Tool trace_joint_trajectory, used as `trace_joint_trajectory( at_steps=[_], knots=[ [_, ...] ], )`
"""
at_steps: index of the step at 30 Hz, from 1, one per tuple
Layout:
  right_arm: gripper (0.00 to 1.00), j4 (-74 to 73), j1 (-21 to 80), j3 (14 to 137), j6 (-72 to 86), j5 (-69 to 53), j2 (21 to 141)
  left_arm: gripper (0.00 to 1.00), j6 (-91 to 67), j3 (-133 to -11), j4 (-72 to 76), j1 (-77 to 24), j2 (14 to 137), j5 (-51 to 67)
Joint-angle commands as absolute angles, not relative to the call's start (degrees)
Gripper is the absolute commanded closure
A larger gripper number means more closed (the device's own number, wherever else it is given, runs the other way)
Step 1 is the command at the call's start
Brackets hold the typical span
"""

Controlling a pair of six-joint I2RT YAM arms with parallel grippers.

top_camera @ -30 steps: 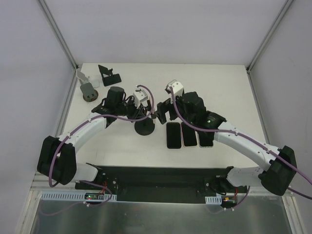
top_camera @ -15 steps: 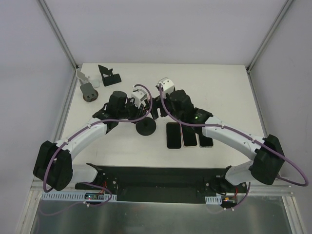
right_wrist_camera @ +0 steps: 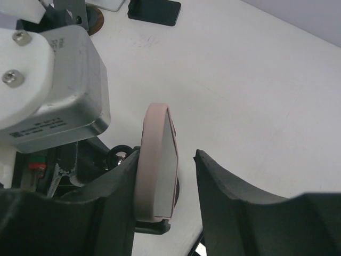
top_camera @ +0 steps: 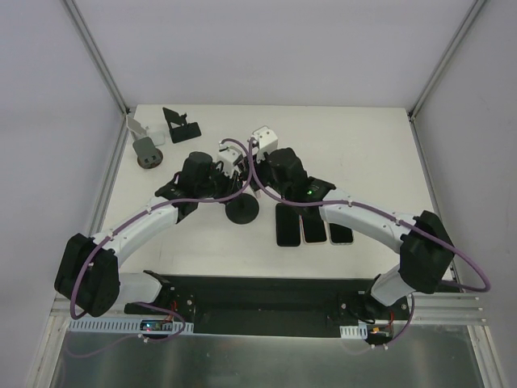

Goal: Remove the phone from the phone stand

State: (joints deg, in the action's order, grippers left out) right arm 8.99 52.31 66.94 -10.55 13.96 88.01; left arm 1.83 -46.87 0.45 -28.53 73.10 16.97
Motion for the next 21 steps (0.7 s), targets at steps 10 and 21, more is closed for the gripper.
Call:
trace_joint_trajectory(
  at_steps=[10, 21],
  knots=[
    [0.8, 14.95, 52.47, 69.08, -15.99, 16.88, 91.49, 1.0, -2.72, -47.02, -0.18, -29.09, 71.54, 13.01],
    [0.99, 10.11, 55.11, 62.06, -17.05, 17.48, 85.0, 1.0, -19.76, -53.26, -7.29, -28.13, 77.08, -2.28]
  ],
)
